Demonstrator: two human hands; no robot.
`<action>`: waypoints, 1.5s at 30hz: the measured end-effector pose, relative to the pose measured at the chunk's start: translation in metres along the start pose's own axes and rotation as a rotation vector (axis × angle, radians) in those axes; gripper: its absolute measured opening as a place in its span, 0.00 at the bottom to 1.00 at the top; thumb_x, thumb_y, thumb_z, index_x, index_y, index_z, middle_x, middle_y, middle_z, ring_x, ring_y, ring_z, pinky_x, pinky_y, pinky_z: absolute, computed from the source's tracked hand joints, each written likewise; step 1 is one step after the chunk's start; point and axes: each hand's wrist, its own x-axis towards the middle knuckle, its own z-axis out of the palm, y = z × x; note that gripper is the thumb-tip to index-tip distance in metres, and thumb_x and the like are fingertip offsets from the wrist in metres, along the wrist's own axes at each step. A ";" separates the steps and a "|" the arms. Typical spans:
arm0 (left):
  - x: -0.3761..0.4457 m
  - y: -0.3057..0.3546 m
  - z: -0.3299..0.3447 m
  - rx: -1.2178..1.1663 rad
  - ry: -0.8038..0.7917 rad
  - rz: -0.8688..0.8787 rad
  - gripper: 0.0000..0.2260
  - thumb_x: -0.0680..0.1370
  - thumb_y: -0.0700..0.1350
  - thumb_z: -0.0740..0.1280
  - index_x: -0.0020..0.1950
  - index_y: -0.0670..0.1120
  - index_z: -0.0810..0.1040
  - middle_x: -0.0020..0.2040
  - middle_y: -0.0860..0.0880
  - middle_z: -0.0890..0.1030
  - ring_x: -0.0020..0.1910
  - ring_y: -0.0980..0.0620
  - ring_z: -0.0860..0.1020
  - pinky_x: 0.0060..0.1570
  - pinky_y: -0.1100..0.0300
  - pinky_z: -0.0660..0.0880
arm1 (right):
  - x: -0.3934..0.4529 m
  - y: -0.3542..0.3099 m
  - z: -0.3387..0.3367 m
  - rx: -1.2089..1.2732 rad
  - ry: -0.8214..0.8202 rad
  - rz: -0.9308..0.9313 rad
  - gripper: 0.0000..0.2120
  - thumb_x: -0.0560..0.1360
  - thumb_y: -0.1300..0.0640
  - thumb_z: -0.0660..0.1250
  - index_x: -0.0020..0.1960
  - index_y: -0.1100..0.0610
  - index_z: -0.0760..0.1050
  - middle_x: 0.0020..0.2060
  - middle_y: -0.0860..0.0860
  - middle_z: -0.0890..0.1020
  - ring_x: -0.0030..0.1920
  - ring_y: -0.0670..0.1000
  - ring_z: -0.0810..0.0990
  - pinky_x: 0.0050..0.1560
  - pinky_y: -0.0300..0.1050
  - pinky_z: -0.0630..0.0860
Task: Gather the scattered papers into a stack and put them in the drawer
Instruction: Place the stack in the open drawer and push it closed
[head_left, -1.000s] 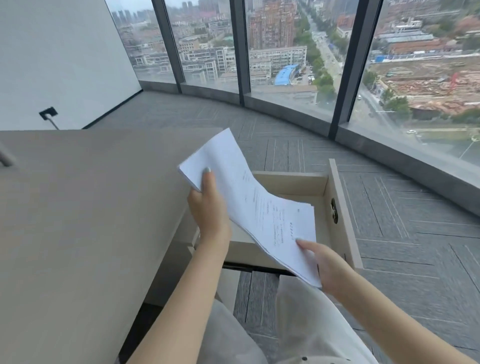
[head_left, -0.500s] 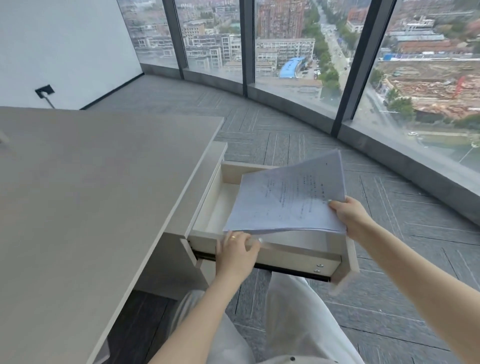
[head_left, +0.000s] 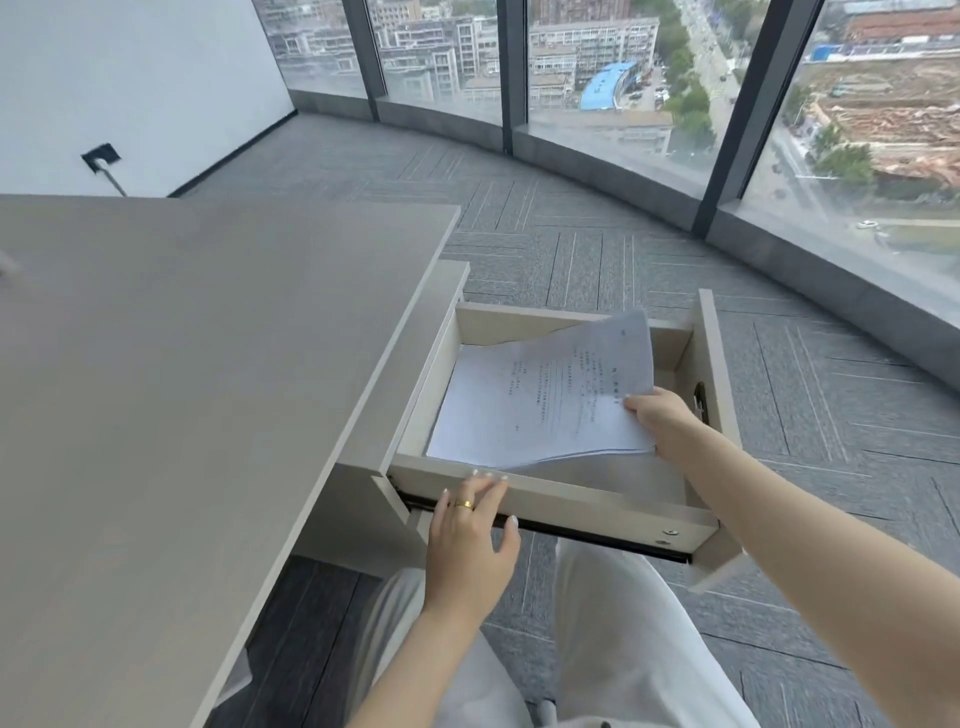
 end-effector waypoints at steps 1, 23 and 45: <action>0.000 0.001 0.001 -0.009 0.006 -0.005 0.18 0.71 0.48 0.58 0.57 0.46 0.79 0.54 0.49 0.81 0.58 0.56 0.69 0.60 0.43 0.69 | 0.002 0.003 0.000 -0.023 0.011 0.013 0.16 0.77 0.64 0.59 0.64 0.63 0.70 0.62 0.61 0.77 0.57 0.61 0.78 0.53 0.51 0.74; -0.003 0.003 -0.001 -0.035 -0.078 -0.076 0.18 0.72 0.39 0.65 0.61 0.45 0.77 0.60 0.47 0.78 0.64 0.48 0.73 0.67 0.46 0.63 | -0.056 0.027 -0.004 -0.654 0.061 -0.579 0.29 0.76 0.56 0.61 0.75 0.56 0.56 0.77 0.53 0.55 0.77 0.56 0.49 0.75 0.51 0.48; 0.003 0.029 -0.124 0.164 0.290 -0.093 0.22 0.75 0.36 0.57 0.71 0.38 0.63 0.69 0.38 0.70 0.70 0.40 0.66 0.68 0.47 0.60 | -0.127 0.100 -0.071 -1.167 0.059 -0.750 0.36 0.76 0.59 0.62 0.76 0.56 0.45 0.77 0.53 0.44 0.77 0.54 0.43 0.72 0.43 0.37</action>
